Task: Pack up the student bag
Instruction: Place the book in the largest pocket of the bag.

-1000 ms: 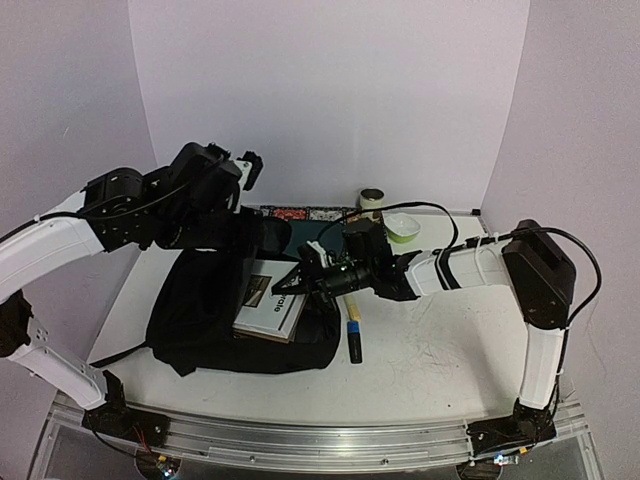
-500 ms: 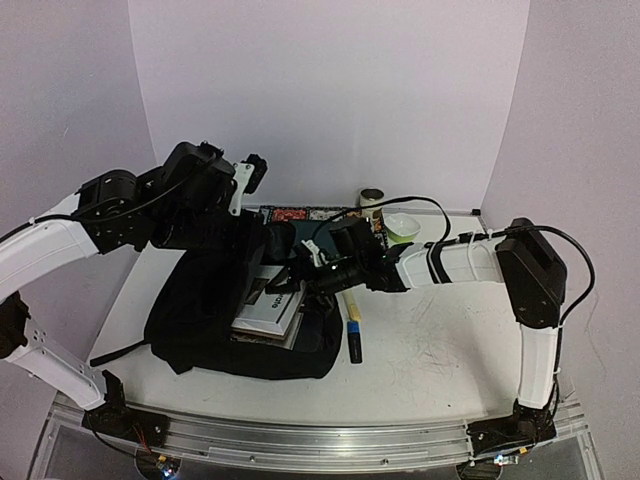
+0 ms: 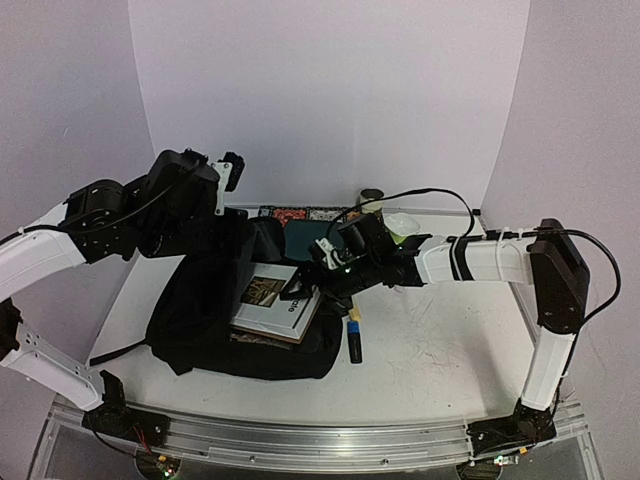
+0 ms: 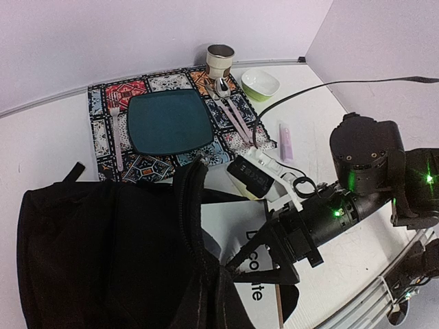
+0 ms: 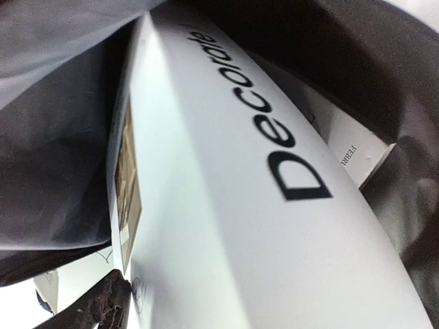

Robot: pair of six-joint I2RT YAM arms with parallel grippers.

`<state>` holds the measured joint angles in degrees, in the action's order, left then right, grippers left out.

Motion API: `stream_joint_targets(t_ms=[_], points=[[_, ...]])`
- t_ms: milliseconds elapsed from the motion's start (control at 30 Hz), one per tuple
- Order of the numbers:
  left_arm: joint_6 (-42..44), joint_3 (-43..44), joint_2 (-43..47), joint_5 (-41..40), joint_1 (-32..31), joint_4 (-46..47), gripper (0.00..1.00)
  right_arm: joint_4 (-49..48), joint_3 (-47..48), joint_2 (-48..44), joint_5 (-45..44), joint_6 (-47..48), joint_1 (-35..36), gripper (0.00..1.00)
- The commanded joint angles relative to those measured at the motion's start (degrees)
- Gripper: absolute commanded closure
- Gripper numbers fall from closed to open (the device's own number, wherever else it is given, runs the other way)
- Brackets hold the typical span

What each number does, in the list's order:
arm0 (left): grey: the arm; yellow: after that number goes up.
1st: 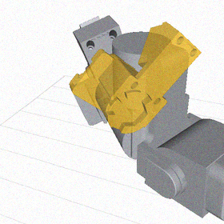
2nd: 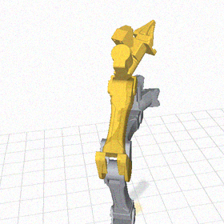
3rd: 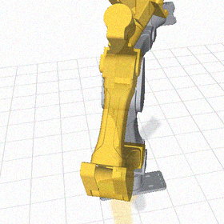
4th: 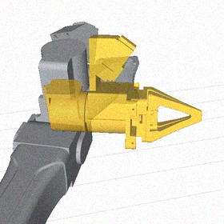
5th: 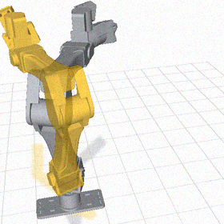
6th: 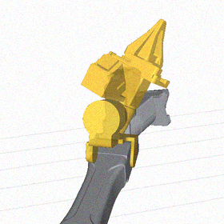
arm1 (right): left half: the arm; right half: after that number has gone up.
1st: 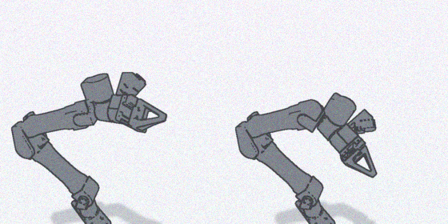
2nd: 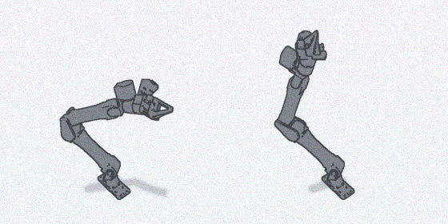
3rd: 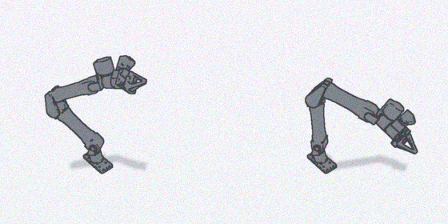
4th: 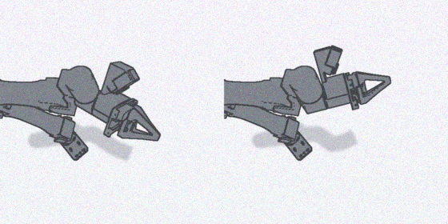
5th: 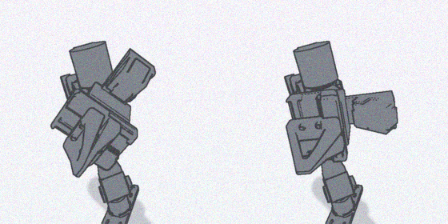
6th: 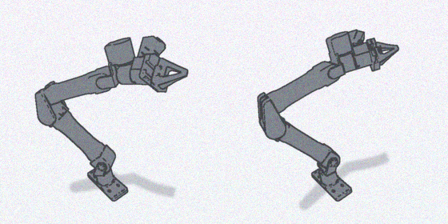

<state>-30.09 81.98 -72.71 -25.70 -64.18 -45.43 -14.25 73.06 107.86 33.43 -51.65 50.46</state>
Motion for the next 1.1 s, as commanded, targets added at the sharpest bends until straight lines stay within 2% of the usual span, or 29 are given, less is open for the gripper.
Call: stream_joint_targets(t_ms=[0,267,367,533,833,1067], points=[[-0.3,1.6,0.4,-0.7,-0.2,6.1,1.0,4.3,0.6,-2.4,-1.7,3.3,0.5,0.14],[0.6,3.2,-2.5,6.3,-0.1,6.7,1.0,4.3,9.7,4.2,-1.8,3.3,2.8,0.16],[0.4,3.2,-3.0,7.1,-0.1,6.9,1.0,4.4,13.2,6.3,-2.4,3.5,3.3,0.14],[-0.7,1.9,-1.8,5.7,-0.1,7.2,1.0,5.0,11.6,5.3,-5.3,3.7,3.2,0.02],[-1.0,-0.5,0.9,1.6,-0.1,7.2,1.0,10.8,7.2,1.2,-12.4,5.3,3.3,0.02],[-0.5,-0.8,0.8,1.1,-0.2,7.2,1.0,14.1,6.7,-0.6,-14.5,6.9,3.3,0.02]])
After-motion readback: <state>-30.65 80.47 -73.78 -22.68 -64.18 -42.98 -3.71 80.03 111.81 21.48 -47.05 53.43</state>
